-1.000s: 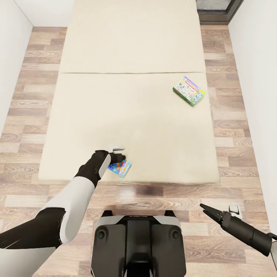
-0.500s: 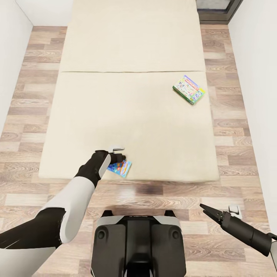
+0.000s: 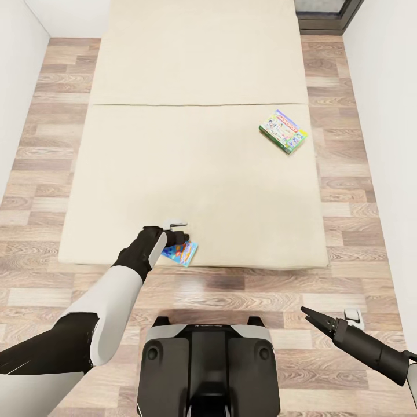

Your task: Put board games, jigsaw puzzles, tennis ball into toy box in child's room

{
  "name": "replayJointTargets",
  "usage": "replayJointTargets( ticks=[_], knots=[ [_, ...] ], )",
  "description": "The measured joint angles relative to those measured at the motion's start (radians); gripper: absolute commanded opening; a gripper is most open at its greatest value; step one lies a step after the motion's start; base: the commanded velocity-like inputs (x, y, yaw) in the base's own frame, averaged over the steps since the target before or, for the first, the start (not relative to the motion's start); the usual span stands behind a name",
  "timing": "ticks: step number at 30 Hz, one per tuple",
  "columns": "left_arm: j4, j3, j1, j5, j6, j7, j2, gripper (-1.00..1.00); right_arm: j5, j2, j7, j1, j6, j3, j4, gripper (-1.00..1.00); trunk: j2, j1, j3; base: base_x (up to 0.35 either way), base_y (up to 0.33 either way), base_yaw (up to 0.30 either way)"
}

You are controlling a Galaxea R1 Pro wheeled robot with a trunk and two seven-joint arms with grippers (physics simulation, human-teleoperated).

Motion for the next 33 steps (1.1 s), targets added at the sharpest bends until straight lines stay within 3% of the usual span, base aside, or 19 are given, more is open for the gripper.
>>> replayJointTargets(
  ticks=[33],
  knots=[
    [0.0,0.0,0.0,0.003,0.0,-0.001,0.0,1.0,0.0,0.0,0.0,0.0,0.0,0.0,0.0,1.0,0.0,0.0,0.0,-0.039,0.0,0.0]
  ],
)
